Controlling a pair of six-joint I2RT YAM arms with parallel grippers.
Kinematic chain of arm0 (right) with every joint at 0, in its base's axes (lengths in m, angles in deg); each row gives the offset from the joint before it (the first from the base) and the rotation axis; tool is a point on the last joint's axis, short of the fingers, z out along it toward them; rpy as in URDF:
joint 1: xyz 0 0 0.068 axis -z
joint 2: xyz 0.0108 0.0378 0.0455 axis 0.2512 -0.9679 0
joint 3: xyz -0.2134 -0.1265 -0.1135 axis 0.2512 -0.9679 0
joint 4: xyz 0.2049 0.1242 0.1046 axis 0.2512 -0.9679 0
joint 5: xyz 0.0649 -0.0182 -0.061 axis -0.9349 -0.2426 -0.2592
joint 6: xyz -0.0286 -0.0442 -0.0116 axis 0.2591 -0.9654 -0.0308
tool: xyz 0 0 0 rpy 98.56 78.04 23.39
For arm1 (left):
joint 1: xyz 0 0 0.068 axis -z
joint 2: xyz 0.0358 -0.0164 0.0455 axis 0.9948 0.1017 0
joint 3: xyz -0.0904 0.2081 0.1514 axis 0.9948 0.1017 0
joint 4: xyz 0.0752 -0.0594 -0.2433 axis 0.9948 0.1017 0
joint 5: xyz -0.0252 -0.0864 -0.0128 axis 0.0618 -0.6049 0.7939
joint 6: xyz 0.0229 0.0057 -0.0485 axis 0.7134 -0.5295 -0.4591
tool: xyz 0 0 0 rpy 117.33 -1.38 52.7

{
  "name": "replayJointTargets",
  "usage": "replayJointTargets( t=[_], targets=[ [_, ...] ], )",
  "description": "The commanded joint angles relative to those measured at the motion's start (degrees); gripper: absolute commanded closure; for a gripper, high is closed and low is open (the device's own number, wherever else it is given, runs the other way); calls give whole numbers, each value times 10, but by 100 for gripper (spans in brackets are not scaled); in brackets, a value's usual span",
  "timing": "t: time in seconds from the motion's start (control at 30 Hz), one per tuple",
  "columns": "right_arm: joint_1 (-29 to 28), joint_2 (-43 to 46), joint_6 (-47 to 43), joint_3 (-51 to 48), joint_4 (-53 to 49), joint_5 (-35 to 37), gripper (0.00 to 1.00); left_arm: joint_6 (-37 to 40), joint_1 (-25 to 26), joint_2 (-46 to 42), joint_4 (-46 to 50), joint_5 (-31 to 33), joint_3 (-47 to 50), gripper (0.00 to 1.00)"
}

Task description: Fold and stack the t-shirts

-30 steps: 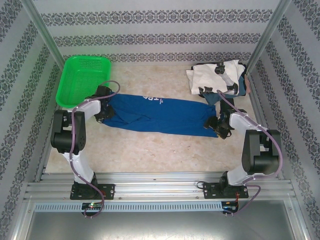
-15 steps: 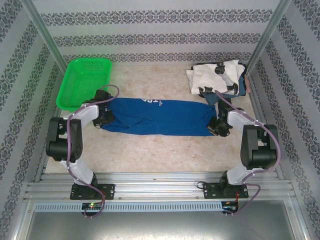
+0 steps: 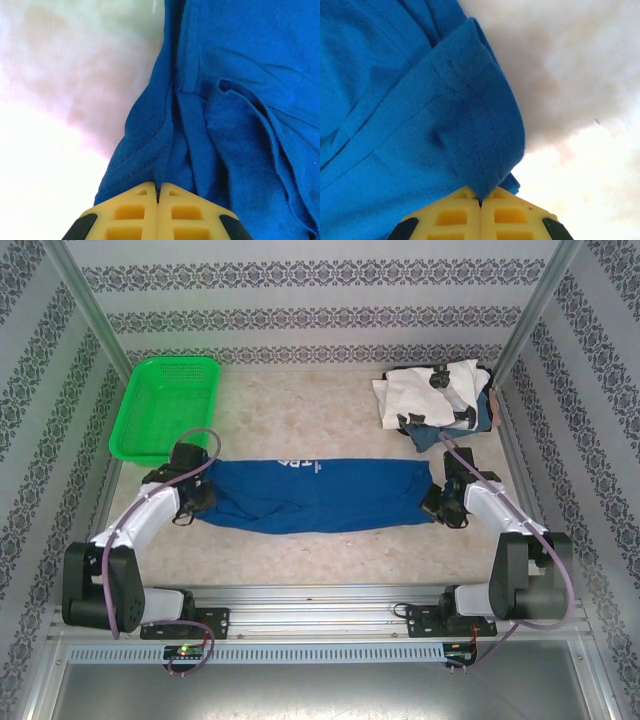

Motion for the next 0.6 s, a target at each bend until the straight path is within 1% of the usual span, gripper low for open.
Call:
replayJointTargets(
  t=[0.0, 0.03, 0.07, 0.1, 0.13, 0.2, 0.27, 0.3, 0.33, 0.4, 0.43, 0.5, 0.57],
  targets=[
    [4, 33, 22, -31, -42, 31, 95, -45, -3, -46, 58, 7, 34, 100],
    [3, 39, 26, -40, -41, 30, 93, -53, -3, -57, 66, 7, 43, 100],
    [3, 45, 29, -51, -39, 28, 88, -64, -2, -67, 73, 7, 55, 100],
    [3, 47, 32, -60, -35, 25, 76, -74, 6, -75, 75, 16, 62, 100],
    [2, 48, 32, -64, -35, 23, 70, -83, 8, -80, 77, 14, 62, 99],
    [3, 58, 27, -59, -39, 11, 60, -98, 8, -80, 96, 10, 42, 76],
    [0, 84, 19, -43, -51, -2, 47, -105, 8, -92, 119, 2, 16, 66],
    [-2, 103, 11, -32, -60, -7, 42, -107, 10, -105, 131, -3, 2, 60],
    [-2, 120, 2, -21, -68, -13, 36, -110, 12, -117, 140, -9, -9, 57],
    [-5, 163, -24, -3, -71, -44, 25, -113, 15, -149, 156, -42, -26, 52],
    [-8, 179, -30, 3, -71, -60, 20, -112, 17, -162, 154, -63, -30, 51],
    [-13, 201, -51, 14, -71, -107, 15, -113, 16, -178, 151, -121, -23, 44],
    [-23, 205, -65, 25, -87, -137, 14, -135, 17, -164, 170, -178, -28, 45]
  ],
)
